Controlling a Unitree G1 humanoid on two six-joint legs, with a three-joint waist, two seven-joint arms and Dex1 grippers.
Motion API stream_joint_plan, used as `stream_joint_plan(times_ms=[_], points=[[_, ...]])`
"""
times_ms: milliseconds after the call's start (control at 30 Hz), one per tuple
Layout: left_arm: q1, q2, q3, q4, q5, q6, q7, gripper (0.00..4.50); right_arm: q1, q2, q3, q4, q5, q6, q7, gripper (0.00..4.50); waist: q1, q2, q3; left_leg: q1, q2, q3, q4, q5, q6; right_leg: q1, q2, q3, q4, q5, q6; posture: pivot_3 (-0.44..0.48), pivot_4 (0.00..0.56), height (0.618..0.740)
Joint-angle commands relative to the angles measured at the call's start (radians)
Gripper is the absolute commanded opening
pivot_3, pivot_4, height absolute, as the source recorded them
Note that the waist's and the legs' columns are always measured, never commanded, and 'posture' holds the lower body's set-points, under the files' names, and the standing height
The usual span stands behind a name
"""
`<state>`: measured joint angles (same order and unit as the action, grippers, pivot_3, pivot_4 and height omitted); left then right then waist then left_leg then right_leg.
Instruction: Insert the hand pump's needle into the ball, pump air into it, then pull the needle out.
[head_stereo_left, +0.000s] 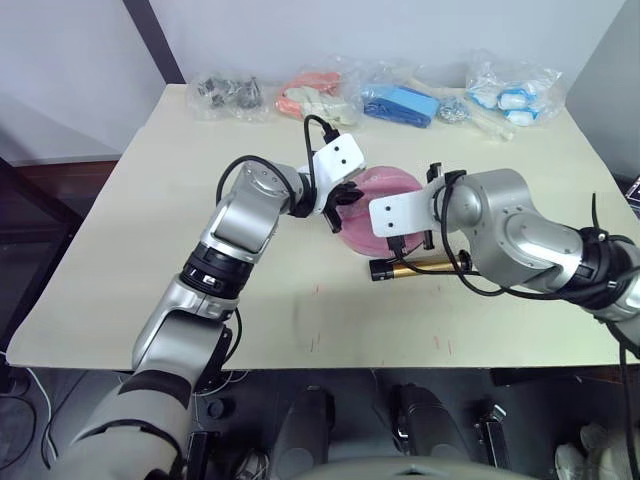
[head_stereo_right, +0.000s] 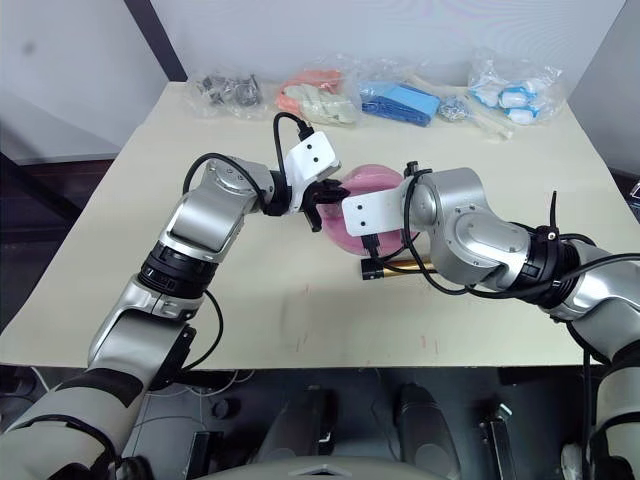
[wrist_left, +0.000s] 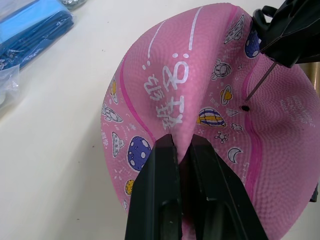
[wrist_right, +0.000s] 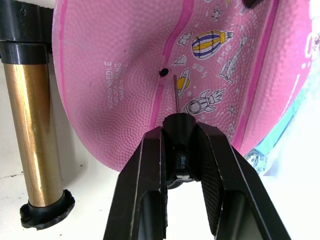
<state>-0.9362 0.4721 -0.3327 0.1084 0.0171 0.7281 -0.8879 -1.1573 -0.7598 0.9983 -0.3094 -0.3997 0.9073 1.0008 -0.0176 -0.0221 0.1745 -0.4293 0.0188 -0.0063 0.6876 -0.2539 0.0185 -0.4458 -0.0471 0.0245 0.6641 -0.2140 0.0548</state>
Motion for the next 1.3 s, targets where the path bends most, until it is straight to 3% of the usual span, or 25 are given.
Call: stream_joint_plan(times_ms=[33,533,800,1300], points=[[0.005,-0.003,0.005,-0.031,-0.008,-0.001,0.0,0.02,0.03,0.015,-0.029,0.012,-0.03,-0.031,0.048,0.34,0.0,0.0,0.0,0.0,0.0,0.0,0.0,0.0,0.0,0.0,0.0,0.0,0.0,0.0,0.0,0.0,0.15,0.74],[0.013,0.0,0.007,-0.049,-0.013,0.012,0.004,0.02,0.106,0.086,-0.101,0.067,-0.164,-0.108,0.148,0.34,0.0,0.0,0.0,0.003,0.0,0.0,0.0,0.0,0.0,0.002,0.0,0.0,0.001,0.0,0.0,0.0,0.15,0.74],[0.019,0.0,0.009,-0.061,-0.015,0.02,0.006,0.02,0.137,0.114,-0.132,0.089,-0.237,-0.145,0.191,0.34,-0.001,0.0,0.0,0.014,0.0,0.0,0.0,0.0,0.0,0.013,0.0,0.0,0.0,0.0,0.0,0.0,0.15,0.74],[0.041,0.003,0.009,-0.088,-0.019,0.023,0.006,0.02,0.176,0.208,-0.187,0.162,-0.324,-0.195,0.239,0.34,-0.006,0.0,0.0,0.015,0.0,0.0,0.0,0.0,0.0,0.013,0.0,0.0,0.0,0.0,0.0,0.0,0.15,0.74]])
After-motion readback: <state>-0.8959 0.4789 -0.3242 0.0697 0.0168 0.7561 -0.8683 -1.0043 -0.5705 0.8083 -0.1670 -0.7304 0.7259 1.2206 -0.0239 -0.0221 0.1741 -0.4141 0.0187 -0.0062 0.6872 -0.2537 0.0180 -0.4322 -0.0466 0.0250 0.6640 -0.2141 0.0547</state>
